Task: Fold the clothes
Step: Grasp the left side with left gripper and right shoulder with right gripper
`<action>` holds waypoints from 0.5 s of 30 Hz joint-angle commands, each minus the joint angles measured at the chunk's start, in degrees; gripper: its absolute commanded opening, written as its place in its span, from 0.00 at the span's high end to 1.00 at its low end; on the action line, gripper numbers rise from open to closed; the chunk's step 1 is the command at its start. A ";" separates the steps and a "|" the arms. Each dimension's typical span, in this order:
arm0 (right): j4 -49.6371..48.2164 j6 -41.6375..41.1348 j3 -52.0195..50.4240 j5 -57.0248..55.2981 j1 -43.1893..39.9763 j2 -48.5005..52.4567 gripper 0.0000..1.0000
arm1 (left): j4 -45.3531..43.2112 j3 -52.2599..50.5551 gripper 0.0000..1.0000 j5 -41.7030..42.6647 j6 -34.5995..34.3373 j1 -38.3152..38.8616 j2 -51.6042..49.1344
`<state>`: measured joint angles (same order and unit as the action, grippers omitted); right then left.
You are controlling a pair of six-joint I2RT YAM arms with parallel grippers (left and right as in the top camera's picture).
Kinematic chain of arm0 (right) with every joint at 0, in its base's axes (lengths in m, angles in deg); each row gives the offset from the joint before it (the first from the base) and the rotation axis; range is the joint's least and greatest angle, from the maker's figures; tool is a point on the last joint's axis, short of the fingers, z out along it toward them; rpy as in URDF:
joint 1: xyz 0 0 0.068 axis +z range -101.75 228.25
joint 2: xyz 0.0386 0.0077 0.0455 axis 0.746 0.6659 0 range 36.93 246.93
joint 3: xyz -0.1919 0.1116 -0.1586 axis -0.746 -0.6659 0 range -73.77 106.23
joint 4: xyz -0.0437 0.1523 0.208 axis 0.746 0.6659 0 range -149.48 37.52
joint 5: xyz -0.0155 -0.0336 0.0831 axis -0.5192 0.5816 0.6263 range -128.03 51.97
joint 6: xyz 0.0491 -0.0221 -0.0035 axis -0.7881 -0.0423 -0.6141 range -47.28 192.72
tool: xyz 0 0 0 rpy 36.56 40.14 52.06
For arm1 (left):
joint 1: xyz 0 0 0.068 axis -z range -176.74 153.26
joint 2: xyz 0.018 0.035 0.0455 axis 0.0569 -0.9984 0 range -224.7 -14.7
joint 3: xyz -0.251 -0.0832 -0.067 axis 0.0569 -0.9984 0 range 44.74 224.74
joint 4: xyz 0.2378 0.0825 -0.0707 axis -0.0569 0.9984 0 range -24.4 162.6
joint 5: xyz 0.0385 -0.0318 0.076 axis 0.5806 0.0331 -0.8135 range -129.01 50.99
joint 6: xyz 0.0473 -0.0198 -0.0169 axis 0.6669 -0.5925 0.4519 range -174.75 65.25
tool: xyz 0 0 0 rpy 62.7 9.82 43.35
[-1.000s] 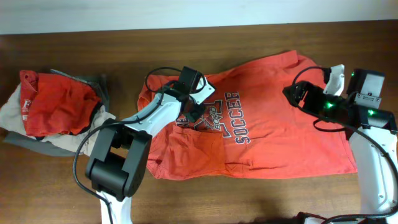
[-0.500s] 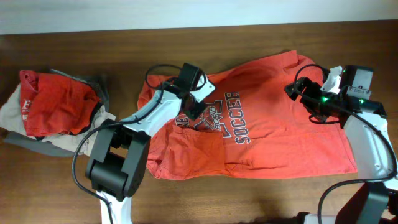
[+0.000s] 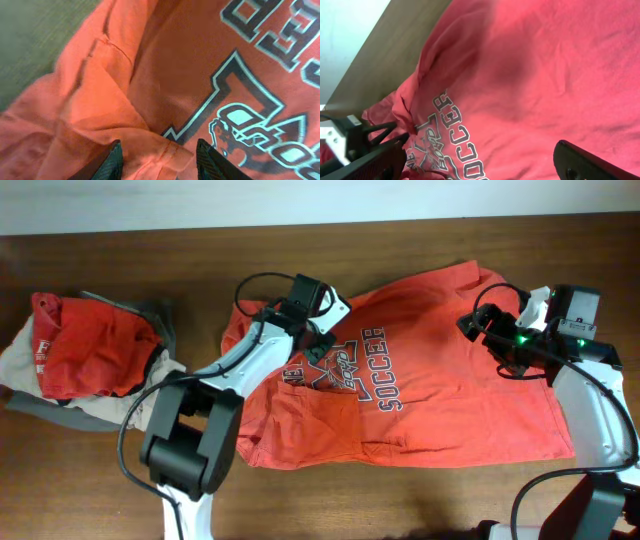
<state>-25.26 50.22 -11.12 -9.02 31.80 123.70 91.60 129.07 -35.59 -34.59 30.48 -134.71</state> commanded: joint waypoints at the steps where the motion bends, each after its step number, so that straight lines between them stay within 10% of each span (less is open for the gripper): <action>1: -0.07 -0.31 0.02 0.74 0.42 0.13 0.01 | -0.42 0.85 0.55 -0.20 0.11 0.26 -2.80; 10: -4.28 3.19 0.02 1.92 0.42 0.13 0.01 | 1.68 0.92 1.00 -0.42 0.81 0.26 -2.75; 15: -4.79 3.17 0.02 3.34 0.42 0.13 0.01 | 9.18 4.26 1.00 -3.08 0.74 0.26 -1.07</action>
<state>-29.46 52.23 -11.12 -7.29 31.80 123.67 96.99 130.21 -36.67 -34.28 30.53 -137.13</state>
